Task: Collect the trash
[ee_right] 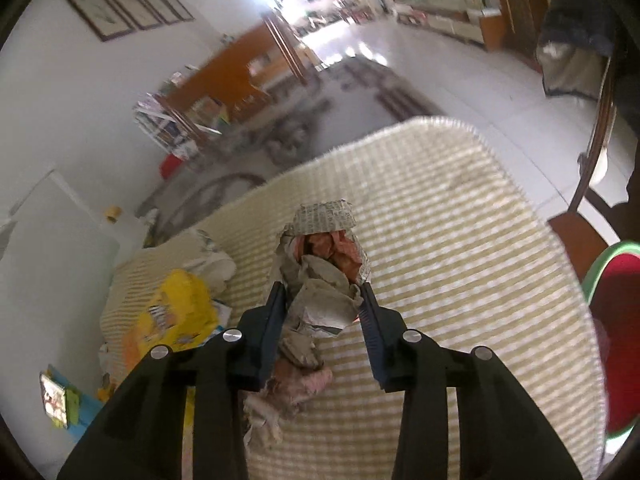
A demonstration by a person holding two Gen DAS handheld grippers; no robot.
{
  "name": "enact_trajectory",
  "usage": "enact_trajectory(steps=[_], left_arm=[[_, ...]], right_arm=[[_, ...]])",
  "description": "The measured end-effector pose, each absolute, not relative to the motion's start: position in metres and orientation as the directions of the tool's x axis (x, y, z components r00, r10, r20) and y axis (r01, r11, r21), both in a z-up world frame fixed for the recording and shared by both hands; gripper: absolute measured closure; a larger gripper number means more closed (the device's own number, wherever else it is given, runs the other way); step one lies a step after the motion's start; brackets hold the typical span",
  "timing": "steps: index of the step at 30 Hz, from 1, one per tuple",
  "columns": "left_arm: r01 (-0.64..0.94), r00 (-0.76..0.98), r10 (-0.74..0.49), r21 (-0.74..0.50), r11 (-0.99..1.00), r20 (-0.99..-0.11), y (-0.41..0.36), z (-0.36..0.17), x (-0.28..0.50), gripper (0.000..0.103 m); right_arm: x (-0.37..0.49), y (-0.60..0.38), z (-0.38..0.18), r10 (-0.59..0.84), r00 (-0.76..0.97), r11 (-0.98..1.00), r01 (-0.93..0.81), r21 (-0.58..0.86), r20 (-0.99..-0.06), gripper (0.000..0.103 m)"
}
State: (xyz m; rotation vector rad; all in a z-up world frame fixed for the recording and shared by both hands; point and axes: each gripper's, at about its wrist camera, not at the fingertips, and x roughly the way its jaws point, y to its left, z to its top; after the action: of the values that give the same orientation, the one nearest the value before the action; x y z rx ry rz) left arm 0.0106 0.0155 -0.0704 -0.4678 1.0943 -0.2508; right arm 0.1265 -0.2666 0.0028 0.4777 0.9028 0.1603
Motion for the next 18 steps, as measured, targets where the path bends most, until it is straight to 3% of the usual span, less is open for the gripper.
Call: enact_trajectory(steps=[12,14,18], left_arm=[[-0.039,0.444,-0.408,-0.472,0.881,-0.798,0.013,-0.074,0.011,0.067],[-0.043,0.447,-0.398,-0.464,0.885,-0.801,0.012,-0.074,0.010,0.064],[-0.060,0.450,-0.380,-0.452,0.890,-0.808,0.012,-0.074,0.009,0.049]], right_arm=[[0.018,-0.259,0.013,0.291,0.637,0.949,-0.095,0.301,-0.714,0.066],[0.010,-0.257,0.012,0.289,0.649,0.950,-0.104,0.295,-0.704,0.066],[0.008,-0.253,0.012,0.272,0.665,0.957,-0.112,0.267,-0.696,0.066]])
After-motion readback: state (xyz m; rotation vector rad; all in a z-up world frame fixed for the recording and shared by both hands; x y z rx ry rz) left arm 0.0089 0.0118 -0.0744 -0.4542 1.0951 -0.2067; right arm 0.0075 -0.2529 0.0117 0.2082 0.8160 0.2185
